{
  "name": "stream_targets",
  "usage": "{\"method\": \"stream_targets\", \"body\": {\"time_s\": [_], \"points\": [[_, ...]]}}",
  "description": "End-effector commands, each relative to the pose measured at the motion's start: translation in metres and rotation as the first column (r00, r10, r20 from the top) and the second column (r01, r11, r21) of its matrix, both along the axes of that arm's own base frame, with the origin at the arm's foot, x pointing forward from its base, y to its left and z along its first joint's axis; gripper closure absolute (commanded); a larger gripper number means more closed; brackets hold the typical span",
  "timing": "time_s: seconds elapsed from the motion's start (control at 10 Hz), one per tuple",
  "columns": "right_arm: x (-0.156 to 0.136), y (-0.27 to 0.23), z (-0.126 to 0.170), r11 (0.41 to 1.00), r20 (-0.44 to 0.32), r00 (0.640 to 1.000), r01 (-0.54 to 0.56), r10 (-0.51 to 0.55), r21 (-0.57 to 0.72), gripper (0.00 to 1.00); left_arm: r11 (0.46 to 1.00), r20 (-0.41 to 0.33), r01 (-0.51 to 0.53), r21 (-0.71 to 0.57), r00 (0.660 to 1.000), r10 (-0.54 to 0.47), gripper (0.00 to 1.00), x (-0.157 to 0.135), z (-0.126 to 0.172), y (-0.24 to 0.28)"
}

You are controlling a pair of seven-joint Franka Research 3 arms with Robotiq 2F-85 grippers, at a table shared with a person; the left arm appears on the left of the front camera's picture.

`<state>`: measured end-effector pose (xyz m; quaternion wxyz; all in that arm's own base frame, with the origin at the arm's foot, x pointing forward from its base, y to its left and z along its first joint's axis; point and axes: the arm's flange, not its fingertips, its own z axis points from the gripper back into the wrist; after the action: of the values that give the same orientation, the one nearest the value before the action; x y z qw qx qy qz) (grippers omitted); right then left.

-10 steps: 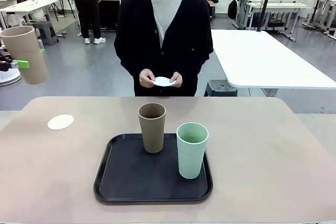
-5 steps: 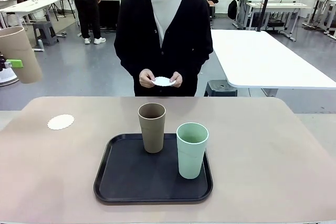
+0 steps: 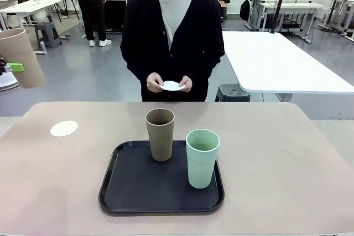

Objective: Place coasters on the table and set cups on them.
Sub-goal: Pick up one Reusable plastic cup and place it on a coaster set by the human.

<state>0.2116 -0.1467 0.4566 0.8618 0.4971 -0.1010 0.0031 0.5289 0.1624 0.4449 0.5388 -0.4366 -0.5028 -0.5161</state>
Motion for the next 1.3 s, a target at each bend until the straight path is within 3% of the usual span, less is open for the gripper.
{"method": "stream_targets", "body": {"time_s": [0.0, 0.5, 0.9, 1.2], "points": [[0.001, 0.001, 0.000, 1.000, 0.020, 1.000, -0.004, 0.003, 0.020, 0.00, 1.000, 0.000, 0.000, 0.000, 1.000, 0.000, 0.15, 0.000, 0.000, 0.000], [0.001, 0.001, 0.000, 1.000, 0.020, 1.000, -0.004, 0.003, 0.020, 0.00, 1.000, 0.052, 0.017, 0.005, 0.999, -0.017, 0.15, 0.049, -0.061, 0.000], [0.001, 0.001, 0.000, 1.000, 0.020, 1.000, -0.004, 0.003, 0.020, 0.00, 0.998, 0.030, 0.042, 0.039, 0.999, -0.043, 0.15, 0.055, -0.128, -0.003], [0.001, 0.001, 0.000, 1.000, 0.020, 1.000, -0.004, 0.003, 0.020, 0.00, 0.994, -0.011, 0.068, 0.080, 0.998, -0.067, 0.15, 0.043, -0.154, -0.016]]}}
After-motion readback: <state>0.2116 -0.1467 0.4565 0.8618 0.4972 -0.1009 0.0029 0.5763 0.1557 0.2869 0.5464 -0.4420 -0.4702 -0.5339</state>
